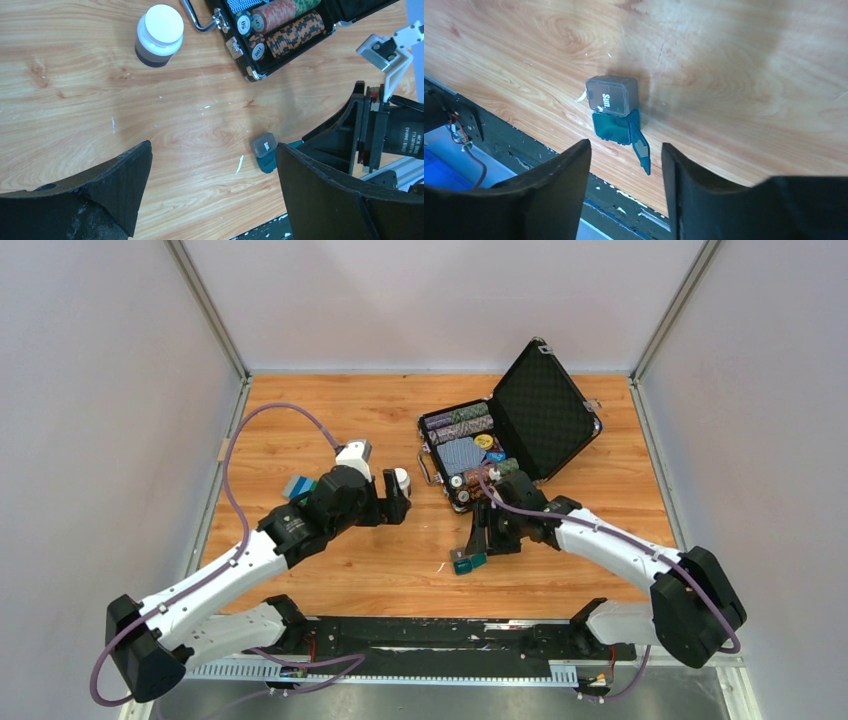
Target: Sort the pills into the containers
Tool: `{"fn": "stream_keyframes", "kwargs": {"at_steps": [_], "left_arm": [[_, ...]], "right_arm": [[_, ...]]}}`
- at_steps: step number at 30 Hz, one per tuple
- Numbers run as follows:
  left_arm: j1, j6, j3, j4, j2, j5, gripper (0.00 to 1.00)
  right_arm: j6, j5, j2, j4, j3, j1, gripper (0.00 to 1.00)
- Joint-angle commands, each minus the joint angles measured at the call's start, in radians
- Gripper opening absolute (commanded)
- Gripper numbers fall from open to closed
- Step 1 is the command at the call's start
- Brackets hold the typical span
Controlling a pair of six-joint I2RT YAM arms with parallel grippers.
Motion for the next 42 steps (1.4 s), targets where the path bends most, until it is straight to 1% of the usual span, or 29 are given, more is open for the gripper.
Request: {"fn": "stream_keyframes", "kwargs": {"at_steps": [1, 4, 6, 11, 13, 14, 16, 20, 24, 26, 27, 29, 36, 42], "left_arm": [[0.003, 0.019, 0.006, 0.007, -0.052, -0.077, 1.00], [0.003, 0.022, 0.019, -0.024, -0.072, -0.124, 1.00], [0.003, 0.020, 0.032, -0.056, -0.076, -0.152, 1.00], [0.003, -0.013, 0.066, -0.175, -0.061, -0.246, 1.00], [0.002, -0.031, 0.076, -0.219, -0.052, -0.282, 0.98], [0.003, -0.049, 0.082, -0.255, -0.051, -0.296, 0.97], [0.003, -0.086, 0.084, -0.303, -0.049, -0.336, 0.97], [0.003, -0.137, 0.056, -0.343, -0.070, -0.374, 0.98], [0.002, -0.165, 0.017, -0.339, -0.102, -0.379, 1.00], [0.002, -0.167, 0.004, -0.328, -0.113, -0.373, 1.00], [0.002, -0.166, 0.000, -0.325, -0.118, -0.367, 1.00], [0.003, -0.161, -0.011, -0.314, -0.120, -0.355, 1.00], [0.002, -0.142, -0.030, -0.282, -0.120, -0.326, 1.00], [0.002, -0.127, -0.037, -0.261, -0.113, -0.309, 1.00]], "right_arm": [[0.004, 0.097, -0.011, -0.073, 0.107, -0.002, 0.59], [-0.018, 0.087, -0.005, -0.073, 0.184, 0.007, 0.62], [-0.037, 0.106, 0.035, -0.073, 0.257, 0.033, 0.64], [-0.042, 0.242, 0.219, -0.068, 0.464, 0.106, 0.68], [-0.053, 0.273, 0.295, -0.062, 0.543, 0.122, 0.71], [-0.059, 0.321, 0.332, -0.054, 0.581, 0.131, 0.72], [-0.079, 0.362, 0.399, -0.041, 0.650, 0.150, 0.75], [-0.098, 0.401, 0.543, -0.032, 0.769, 0.178, 0.77], [-0.112, 0.466, 0.650, -0.022, 0.869, 0.201, 0.78], [-0.124, 0.485, 0.694, -0.019, 0.908, 0.205, 0.75], [-0.129, 0.491, 0.711, -0.016, 0.926, 0.206, 0.72], [-0.144, 0.489, 0.741, -0.011, 0.958, 0.208, 0.69], [-0.188, 0.508, 0.807, -0.010, 1.032, 0.223, 0.67], [-0.198, 0.512, 0.831, -0.008, 1.058, 0.225, 0.56]]}}
